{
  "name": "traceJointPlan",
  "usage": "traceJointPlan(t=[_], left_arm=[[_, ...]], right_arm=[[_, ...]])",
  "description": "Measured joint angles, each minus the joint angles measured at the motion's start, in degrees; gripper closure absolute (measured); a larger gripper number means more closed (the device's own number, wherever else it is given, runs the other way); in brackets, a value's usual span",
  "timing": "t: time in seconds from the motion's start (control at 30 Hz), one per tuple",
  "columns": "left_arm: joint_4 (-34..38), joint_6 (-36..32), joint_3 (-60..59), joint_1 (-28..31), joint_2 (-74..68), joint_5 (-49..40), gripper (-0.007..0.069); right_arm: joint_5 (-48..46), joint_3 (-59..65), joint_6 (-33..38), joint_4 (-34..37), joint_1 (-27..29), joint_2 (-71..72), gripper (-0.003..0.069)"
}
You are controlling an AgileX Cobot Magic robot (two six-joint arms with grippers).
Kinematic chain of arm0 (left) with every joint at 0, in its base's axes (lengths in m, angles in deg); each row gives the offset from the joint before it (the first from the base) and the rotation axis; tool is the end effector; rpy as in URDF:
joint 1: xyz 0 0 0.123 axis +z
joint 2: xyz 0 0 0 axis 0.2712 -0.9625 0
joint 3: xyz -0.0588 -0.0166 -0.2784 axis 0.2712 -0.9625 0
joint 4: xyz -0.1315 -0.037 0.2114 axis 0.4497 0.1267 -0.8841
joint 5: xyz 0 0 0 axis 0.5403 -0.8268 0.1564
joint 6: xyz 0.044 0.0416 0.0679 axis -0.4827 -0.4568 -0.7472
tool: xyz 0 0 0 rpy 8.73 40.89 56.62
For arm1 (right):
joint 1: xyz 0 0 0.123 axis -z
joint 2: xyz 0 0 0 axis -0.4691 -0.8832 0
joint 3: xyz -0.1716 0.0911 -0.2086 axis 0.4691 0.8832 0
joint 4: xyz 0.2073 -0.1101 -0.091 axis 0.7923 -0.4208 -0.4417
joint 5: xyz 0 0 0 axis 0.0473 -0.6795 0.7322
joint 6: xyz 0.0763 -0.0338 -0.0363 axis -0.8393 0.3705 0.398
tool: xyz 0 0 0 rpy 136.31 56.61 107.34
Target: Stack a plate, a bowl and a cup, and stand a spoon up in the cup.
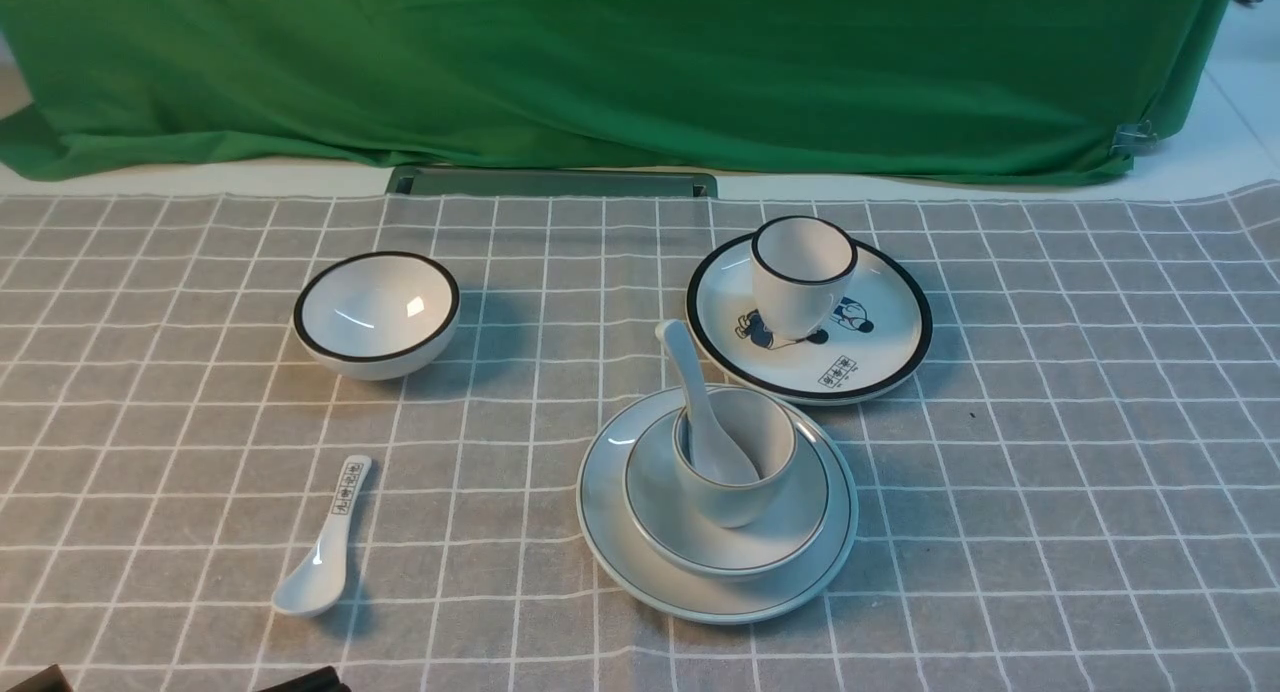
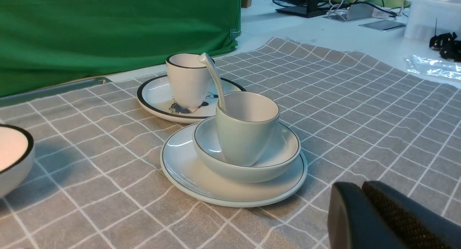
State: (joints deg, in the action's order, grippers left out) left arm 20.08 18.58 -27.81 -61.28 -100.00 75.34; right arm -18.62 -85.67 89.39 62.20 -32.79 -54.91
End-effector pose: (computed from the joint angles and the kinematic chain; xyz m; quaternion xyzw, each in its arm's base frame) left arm 0.0548 -0.0557 0.2067 0.3034 0.6518 -0.2435 0.6510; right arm 0.0552 0.0075 0.1891 -0.0732 0.7585 0.0128 0.6475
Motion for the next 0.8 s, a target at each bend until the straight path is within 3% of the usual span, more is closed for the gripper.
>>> traceJointPlan(t=[0.17, 0.4, 0.43, 0.57, 0.67, 0.8], left_arm=[[-1.2, -1.5, 0.0, 2.7, 0.2, 1.0, 0.0607], [2.0, 0.9, 0.0, 26.6, 7.8, 2.0, 0.0609], [2.2, 1.0, 0.0, 31.6, 10.2, 1.0, 0.0609], [2.8, 1.1, 0.0, 42.6, 14.2, -4.0, 0.0609], [3.4, 1.4, 0.0, 47.6, 14.5, -9.8, 0.0609], [4.1, 1.4, 0.0, 49.6, 14.5, -20.0, 0.0609]], right_arm=[[0.0, 0.0, 0.0, 0.0, 0.0, 0.0, 0.0584], [0.0, 0.0, 0.0, 0.0, 0.0, 0.0, 0.0571], [0.0, 0.0, 0.0, 0.0, 0.0, 0.0, 0.0571], [0.0, 0.0, 0.0, 0.0, 0.0, 0.0, 0.0571], [-0.1, 0.0, 0.0, 0.0, 0.0, 0.0, 0.0570], [-0.1, 0.0, -0.1, 0.0, 0.0, 0.0, 0.0569]])
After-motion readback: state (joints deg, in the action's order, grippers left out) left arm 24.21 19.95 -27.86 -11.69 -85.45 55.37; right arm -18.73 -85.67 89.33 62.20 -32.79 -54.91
